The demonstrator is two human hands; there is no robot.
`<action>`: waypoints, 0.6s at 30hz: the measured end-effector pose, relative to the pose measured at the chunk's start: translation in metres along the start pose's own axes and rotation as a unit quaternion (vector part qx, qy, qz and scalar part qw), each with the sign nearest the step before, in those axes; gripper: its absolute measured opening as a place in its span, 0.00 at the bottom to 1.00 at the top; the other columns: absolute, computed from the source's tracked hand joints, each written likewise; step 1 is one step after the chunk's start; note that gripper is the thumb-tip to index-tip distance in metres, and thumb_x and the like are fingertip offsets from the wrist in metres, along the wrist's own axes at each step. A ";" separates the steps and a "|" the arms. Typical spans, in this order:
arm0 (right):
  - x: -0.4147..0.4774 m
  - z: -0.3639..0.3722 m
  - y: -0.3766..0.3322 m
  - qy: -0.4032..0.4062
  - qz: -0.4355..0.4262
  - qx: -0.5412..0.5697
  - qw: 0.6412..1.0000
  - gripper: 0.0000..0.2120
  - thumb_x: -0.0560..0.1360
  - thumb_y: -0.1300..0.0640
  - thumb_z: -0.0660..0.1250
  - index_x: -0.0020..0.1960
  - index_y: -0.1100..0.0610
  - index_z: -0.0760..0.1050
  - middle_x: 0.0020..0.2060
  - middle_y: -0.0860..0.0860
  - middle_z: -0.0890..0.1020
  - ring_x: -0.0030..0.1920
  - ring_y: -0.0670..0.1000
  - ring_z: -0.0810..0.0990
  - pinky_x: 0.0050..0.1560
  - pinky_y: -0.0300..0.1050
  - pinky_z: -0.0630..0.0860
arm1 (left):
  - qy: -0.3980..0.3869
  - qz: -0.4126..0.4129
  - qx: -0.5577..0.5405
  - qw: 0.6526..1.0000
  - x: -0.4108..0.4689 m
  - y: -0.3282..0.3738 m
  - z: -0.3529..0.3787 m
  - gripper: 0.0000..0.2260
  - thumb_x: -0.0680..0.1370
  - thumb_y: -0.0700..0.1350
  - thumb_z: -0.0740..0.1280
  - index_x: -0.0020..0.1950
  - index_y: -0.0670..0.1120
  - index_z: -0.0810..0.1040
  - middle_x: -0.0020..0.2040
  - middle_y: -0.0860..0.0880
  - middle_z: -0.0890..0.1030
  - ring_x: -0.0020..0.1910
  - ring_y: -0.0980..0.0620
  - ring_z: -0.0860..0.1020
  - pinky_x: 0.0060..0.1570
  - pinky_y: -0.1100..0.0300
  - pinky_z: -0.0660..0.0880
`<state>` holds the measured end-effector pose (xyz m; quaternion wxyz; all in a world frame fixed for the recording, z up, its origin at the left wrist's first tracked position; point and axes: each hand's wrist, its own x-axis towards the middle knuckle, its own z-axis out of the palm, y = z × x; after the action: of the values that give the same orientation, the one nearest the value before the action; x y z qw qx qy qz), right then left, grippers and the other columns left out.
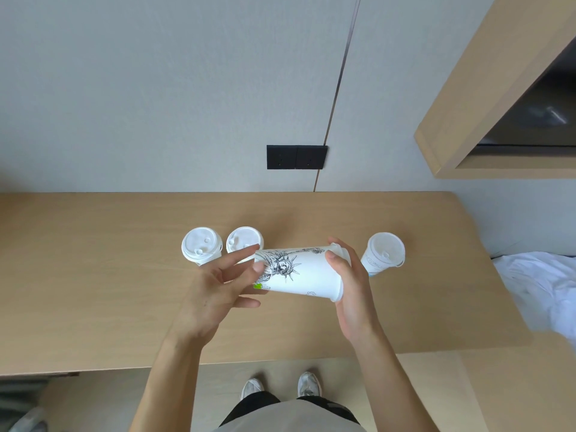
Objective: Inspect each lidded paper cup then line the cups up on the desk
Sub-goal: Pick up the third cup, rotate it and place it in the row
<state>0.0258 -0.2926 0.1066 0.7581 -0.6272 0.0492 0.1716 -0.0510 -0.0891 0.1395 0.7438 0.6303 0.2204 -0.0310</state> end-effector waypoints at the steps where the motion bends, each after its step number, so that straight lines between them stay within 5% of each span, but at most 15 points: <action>1: 0.001 -0.002 0.000 0.000 -0.002 0.003 1.000 0.26 0.65 0.37 0.73 0.62 0.39 0.80 0.68 0.49 0.80 0.72 0.53 0.75 0.76 0.65 0.67 | 0.001 0.003 -0.003 1.000 -0.001 0.000 0.003 0.23 0.71 0.47 0.75 0.67 0.52 0.82 0.60 0.50 0.86 0.56 0.48 0.86 0.44 0.53 0.85; 3: 0.002 -0.008 0.000 -0.002 -0.003 0.013 1.000 0.25 0.65 0.37 0.74 0.62 0.40 0.81 0.67 0.51 0.80 0.72 0.55 0.75 0.76 0.66 0.66 | 0.007 0.009 -0.009 1.000 -0.003 0.000 0.008 0.23 0.69 0.45 0.77 0.65 0.52 0.83 0.60 0.52 0.86 0.63 0.55 0.82 0.45 0.52 0.85; 6: 0.003 -0.014 0.000 -0.005 0.001 0.016 1.000 0.25 0.65 0.38 0.74 0.61 0.41 0.81 0.66 0.52 0.81 0.70 0.56 0.77 0.76 0.67 0.67 | 0.019 -0.002 0.001 1.000 -0.007 0.000 0.017 0.25 0.70 0.50 0.76 0.67 0.54 0.82 0.62 0.48 0.85 0.56 0.47 0.86 0.43 0.51 0.84; 12: 0.009 -0.025 0.003 -0.015 0.019 0.011 1.000 0.26 0.64 0.39 0.74 0.62 0.42 0.81 0.64 0.51 0.81 0.70 0.57 0.77 0.75 0.67 0.68 | 0.050 0.008 -0.007 0.999 -0.013 -0.004 0.032 0.23 0.70 0.50 0.75 0.65 0.54 0.83 0.64 0.52 0.84 0.61 0.50 0.83 0.47 0.48 0.85; 18: 0.014 -0.031 0.007 -0.011 0.060 0.090 0.994 0.25 0.66 0.42 0.73 0.62 0.45 0.82 0.62 0.51 0.81 0.68 0.58 0.79 0.67 0.62 0.76 | 0.040 0.062 0.032 0.997 -0.013 -0.001 0.048 0.19 0.76 0.42 0.74 0.66 0.52 0.81 0.59 0.54 0.86 0.60 0.47 0.84 0.55 0.51 0.83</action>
<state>0.0413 -0.3189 0.0898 0.8005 -0.5503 0.0937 0.2180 -0.0493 -0.1382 0.1483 0.7142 0.6671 0.2093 0.0333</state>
